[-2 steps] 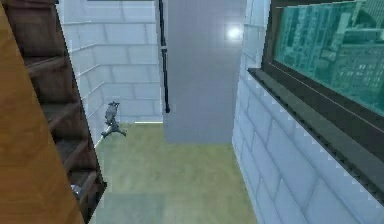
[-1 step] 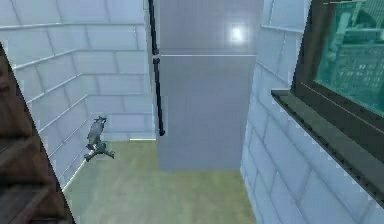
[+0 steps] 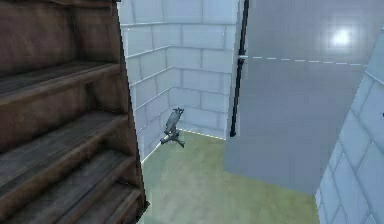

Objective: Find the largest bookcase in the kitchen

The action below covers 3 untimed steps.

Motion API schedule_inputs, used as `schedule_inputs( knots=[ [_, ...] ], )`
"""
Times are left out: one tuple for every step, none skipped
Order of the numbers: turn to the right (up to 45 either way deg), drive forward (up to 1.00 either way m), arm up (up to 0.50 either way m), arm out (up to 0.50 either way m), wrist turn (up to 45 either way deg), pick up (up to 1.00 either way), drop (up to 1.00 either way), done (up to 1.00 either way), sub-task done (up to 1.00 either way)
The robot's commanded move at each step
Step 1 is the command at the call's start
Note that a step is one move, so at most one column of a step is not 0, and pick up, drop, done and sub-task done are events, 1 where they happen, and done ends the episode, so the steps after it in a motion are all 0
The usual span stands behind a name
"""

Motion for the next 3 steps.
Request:
schedule_inputs(
  knots=[
    [0.0,0.30,0.00,0.00,0.0,0.00,0.00,0.00,0.00],
    [-45.0,0.00,0.00,0.00,0.0,0.00,0.00,0.00,0.00],
    [0.0,0.00,0.00,0.00,0.0,0.00,0.00,1.00,0.00]
  ],
)
